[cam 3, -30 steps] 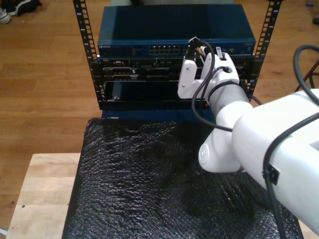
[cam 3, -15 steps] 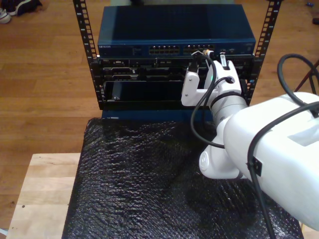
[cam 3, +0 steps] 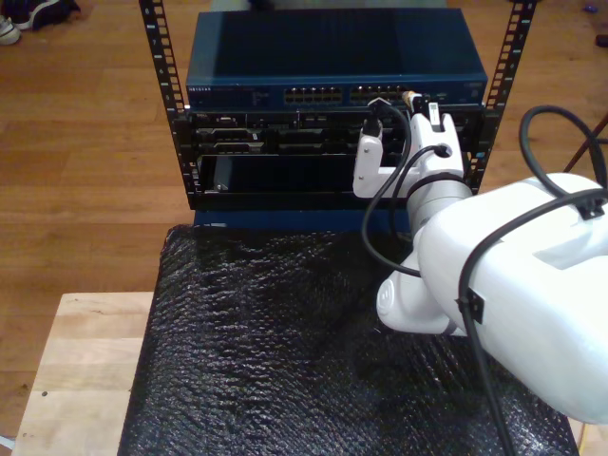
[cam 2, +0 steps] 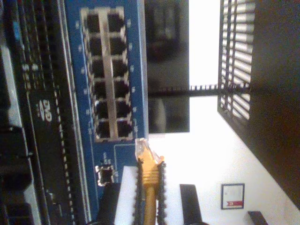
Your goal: Grab the cable and plug it in
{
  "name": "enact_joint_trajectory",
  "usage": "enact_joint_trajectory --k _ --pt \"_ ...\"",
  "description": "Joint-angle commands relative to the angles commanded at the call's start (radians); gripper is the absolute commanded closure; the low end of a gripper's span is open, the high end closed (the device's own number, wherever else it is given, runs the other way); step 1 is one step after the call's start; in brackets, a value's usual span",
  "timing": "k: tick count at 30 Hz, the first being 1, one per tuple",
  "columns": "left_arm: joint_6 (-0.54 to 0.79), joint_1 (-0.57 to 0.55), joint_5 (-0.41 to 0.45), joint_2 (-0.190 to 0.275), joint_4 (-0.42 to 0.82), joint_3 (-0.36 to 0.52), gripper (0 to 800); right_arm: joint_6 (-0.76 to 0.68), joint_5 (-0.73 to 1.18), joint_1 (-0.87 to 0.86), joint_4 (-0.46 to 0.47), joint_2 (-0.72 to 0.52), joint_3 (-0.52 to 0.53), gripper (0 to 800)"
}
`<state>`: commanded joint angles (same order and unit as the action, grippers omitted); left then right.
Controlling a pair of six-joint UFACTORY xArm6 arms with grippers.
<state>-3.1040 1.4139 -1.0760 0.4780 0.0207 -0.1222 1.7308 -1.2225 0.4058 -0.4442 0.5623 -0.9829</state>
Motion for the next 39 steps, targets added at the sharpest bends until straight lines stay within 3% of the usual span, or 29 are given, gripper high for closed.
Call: enact_joint_trajectory --k 5,39 --pt "0.0 0.0 0.0 0.0 0.0 0.0 0 0.005 -0.031 0.003 -0.041 0.028 -0.029 800" --pt "0.0 0.0 0.0 0.0 0.0 0.0 0 0.002 -0.064 0.003 -0.037 0.048 -0.037 800"
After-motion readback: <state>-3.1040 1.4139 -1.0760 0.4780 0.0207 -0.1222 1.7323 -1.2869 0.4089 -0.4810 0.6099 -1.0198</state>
